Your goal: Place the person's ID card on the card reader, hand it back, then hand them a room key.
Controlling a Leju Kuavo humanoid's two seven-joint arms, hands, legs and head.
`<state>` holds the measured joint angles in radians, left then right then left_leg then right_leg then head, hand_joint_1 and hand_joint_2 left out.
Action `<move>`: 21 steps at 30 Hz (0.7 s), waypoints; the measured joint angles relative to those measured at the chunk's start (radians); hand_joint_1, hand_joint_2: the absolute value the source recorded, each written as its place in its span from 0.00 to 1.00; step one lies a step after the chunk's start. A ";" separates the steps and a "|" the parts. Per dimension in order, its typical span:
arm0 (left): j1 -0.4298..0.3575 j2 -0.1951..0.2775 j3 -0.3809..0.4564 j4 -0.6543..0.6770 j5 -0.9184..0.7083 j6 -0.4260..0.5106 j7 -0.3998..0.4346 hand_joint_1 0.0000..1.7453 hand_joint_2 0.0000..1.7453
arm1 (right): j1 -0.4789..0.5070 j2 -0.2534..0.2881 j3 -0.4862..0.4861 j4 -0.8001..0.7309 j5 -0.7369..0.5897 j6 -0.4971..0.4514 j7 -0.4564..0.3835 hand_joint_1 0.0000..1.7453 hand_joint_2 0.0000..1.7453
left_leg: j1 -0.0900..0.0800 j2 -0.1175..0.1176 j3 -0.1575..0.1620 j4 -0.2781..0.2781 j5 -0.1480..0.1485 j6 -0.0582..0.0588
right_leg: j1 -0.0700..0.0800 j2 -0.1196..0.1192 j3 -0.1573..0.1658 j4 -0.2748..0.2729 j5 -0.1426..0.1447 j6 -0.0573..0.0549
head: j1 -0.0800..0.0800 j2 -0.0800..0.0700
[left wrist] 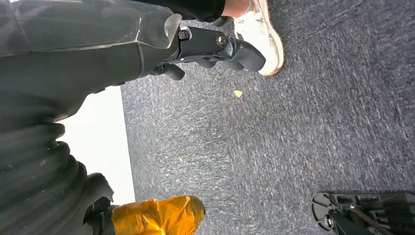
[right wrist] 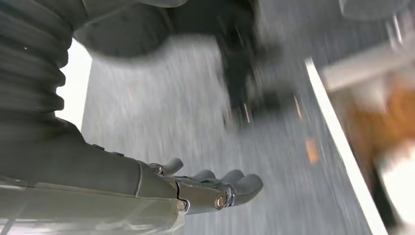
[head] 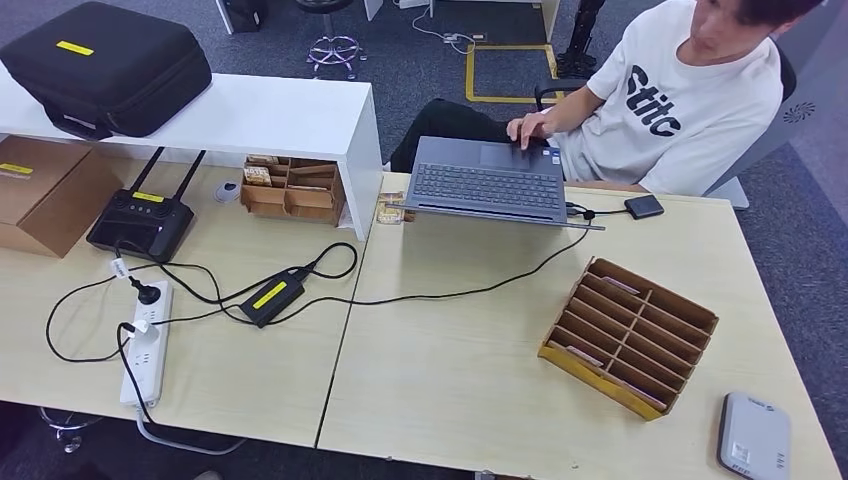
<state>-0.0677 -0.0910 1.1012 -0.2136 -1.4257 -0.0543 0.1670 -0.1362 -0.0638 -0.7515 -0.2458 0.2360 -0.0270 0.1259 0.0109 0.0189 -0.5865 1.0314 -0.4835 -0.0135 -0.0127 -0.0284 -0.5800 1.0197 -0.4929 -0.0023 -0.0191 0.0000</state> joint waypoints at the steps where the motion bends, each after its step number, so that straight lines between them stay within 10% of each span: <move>1: 0.000 0.000 0.000 0.000 0.004 0.005 0.002 0.00 1.00 | -0.005 -0.001 0.020 0.000 0.016 -0.090 -0.015 0.00 1.00 | 0.000 0.000 0.000 0.000 0.000 0.000 | 0.000 0.000 0.000 0.000 0.000 0.000 | 0.000 0.000; 4: 0.001 0.003 0.000 0.000 0.015 0.006 0.003 0.00 1.00 | -0.017 0.004 0.080 0.001 0.088 -0.166 -0.004 0.00 1.00 | 0.000 0.000 0.000 0.000 0.000 0.000 | 0.000 0.000 0.000 0.000 0.000 0.000 | 0.000 0.000; 9: 0.001 0.037 0.000 0.000 0.026 -0.028 0.001 0.00 1.00 | -0.042 0.041 0.243 0.012 0.266 0.184 0.038 0.00 1.00 | 0.001 0.002 0.001 0.000 0.000 -0.001 | 0.001 0.002 0.000 0.001 0.000 0.000 | 0.000 0.000; 15: 0.005 0.059 0.014 0.000 0.057 -0.028 0.014 0.00 1.00 | -0.081 0.079 0.359 0.010 0.335 -0.119 0.048 0.00 1.00 | 0.001 0.000 0.001 -0.001 0.001 -0.002 | 0.001 0.001 0.000 0.003 -0.001 -0.001 | 0.001 0.000; 21: 0.004 0.072 0.018 0.000 0.040 -0.033 0.015 0.00 1.00 | -0.078 0.097 0.439 0.012 0.367 0.204 0.047 0.00 1.00 | 0.000 0.000 0.001 0.000 0.001 -0.002 | 0.001 0.000 0.000 0.001 0.000 -0.002 | 0.000 0.000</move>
<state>-0.0639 -0.0187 1.1197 -0.2136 -1.3856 -0.0875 0.1818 -0.2144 0.0337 -0.3122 -0.2339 0.6033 0.1773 0.1734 0.0114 0.0190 -0.5860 1.0311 -0.4828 -0.0151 -0.0121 -0.0279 -0.5804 1.0212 -0.4930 -0.0041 -0.0192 0.0000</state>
